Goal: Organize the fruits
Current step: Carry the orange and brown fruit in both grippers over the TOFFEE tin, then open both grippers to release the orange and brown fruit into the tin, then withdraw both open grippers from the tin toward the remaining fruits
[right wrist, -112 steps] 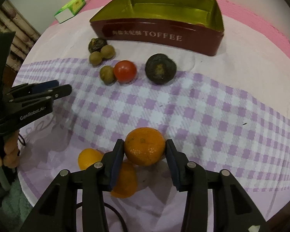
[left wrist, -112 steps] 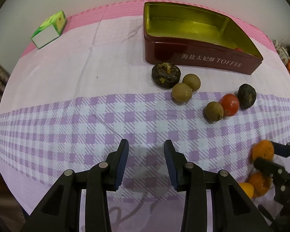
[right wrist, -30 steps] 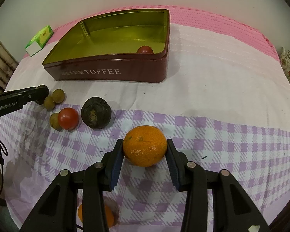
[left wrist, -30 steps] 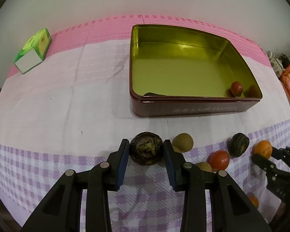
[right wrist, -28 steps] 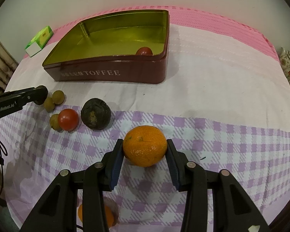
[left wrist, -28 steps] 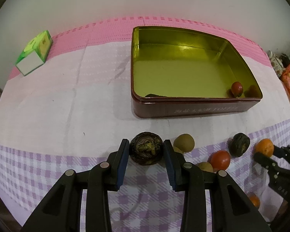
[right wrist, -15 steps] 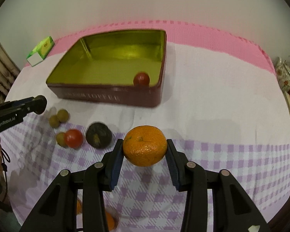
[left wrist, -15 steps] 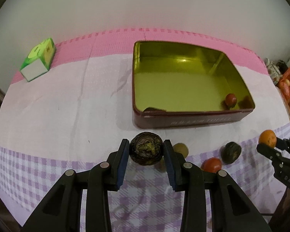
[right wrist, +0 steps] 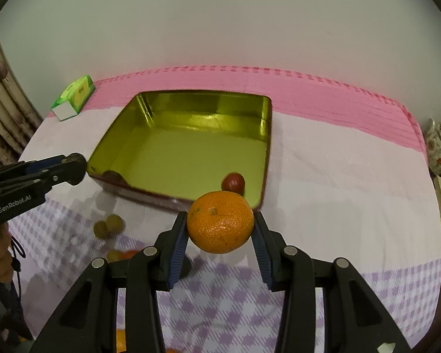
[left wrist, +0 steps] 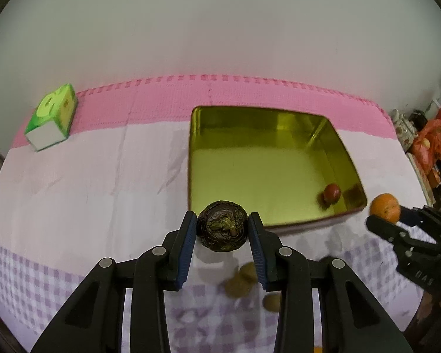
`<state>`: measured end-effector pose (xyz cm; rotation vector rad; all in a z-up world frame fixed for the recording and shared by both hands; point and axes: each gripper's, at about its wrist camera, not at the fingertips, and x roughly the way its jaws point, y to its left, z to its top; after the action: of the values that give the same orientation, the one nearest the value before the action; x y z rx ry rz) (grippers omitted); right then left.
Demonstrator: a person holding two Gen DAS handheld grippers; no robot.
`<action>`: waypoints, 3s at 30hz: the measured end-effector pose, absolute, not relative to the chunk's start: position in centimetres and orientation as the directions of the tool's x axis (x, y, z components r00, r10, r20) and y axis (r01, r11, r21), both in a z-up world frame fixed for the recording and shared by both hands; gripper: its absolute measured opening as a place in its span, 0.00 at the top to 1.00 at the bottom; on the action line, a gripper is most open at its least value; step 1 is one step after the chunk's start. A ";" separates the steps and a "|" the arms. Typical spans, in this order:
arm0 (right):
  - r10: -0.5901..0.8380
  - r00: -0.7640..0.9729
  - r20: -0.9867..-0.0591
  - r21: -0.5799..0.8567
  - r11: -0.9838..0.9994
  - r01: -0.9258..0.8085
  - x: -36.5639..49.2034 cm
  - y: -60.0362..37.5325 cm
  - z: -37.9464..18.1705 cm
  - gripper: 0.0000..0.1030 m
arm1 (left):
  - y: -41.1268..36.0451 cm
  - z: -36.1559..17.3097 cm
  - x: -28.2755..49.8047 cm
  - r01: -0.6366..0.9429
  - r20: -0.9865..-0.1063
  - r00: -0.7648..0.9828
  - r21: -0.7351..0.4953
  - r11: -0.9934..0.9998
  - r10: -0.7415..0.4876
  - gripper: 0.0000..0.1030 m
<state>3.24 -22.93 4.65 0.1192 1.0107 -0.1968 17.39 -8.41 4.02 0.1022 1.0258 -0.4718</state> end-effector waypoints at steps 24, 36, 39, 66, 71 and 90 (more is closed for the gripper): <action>-0.064 0.473 -0.879 0.010 0.988 0.151 9.9 -22.4 0.9 0.61 | -12.9 -0.5 21.5 0.417 -0.872 0.404 -0.092 0.904 -0.275 0.64; -0.081 0.456 -0.886 -0.021 0.991 0.134 10.8 -22.4 0.2 0.61 | -13.0 -2.0 22.0 0.406 -0.884 0.389 -0.089 0.910 -0.260 0.64; -0.082 0.456 -0.886 -0.026 0.991 0.129 10.9 -22.3 0.1 0.61 | -13.0 -2.2 22.2 0.404 -0.887 0.387 -0.083 0.911 -0.253 0.64; -0.058 0.504 -0.862 0.004 0.993 0.122 7.7 -20.7 3.2 0.61 | -10.8 1.4 18.0 0.417 -0.850 0.453 -0.063 0.907 -0.268 0.64; -0.048 0.518 -0.854 0.022 0.992 0.127 4.9 -20.2 4.3 0.61 | -8.9 2.3 15.5 0.410 -0.842 0.471 -0.054 0.910 -0.262 0.64; -0.022 0.458 -0.888 0.051 0.988 0.147 -1.9 -18.9 1.2 0.61 | -5.2 -3.1 9.6 0.377 -0.893 0.404 -0.033 0.926 -0.197 0.64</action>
<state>-1.89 -18.87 1.20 0.1263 1.0904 -0.1045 9.63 -5.22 -3.06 0.1843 1.0977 -0.3644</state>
